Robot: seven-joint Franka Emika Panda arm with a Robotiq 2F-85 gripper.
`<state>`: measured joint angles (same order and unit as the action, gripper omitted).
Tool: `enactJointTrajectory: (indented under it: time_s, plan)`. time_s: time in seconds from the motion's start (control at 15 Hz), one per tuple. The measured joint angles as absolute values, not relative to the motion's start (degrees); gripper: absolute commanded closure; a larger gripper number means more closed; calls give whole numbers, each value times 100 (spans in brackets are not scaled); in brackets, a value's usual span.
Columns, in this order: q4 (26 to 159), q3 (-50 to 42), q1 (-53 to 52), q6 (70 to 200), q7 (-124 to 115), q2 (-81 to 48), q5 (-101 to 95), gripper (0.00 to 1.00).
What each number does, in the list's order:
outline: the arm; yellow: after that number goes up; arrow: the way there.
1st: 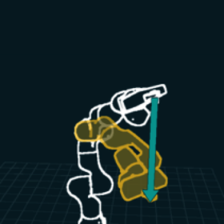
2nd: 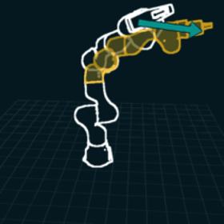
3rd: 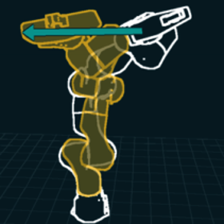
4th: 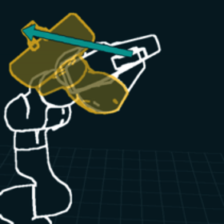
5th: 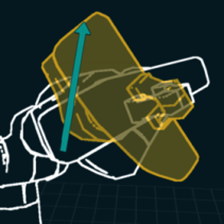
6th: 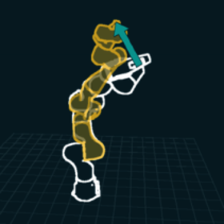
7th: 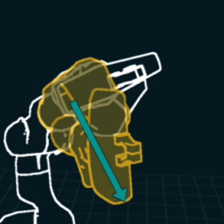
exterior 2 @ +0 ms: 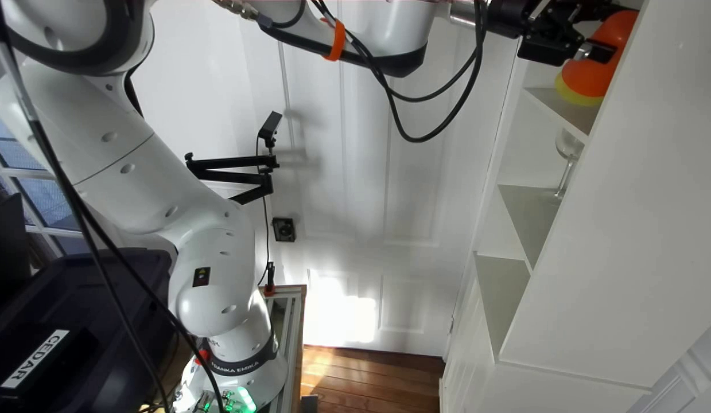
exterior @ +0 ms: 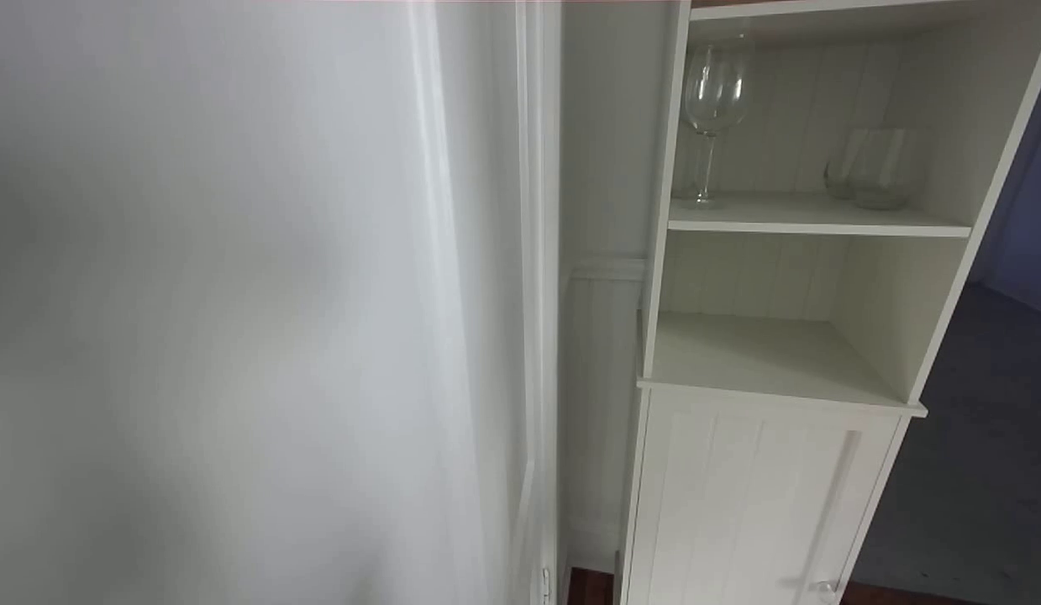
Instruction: Place the stacked cups on the top shelf upside down
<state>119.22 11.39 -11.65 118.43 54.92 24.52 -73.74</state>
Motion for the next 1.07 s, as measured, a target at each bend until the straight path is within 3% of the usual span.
enactJointTrajectory:
  time_s: [1.07]
  plan:
    - [11988, 1204, -1227, 11938, 6457, 2160, -8080, 56]
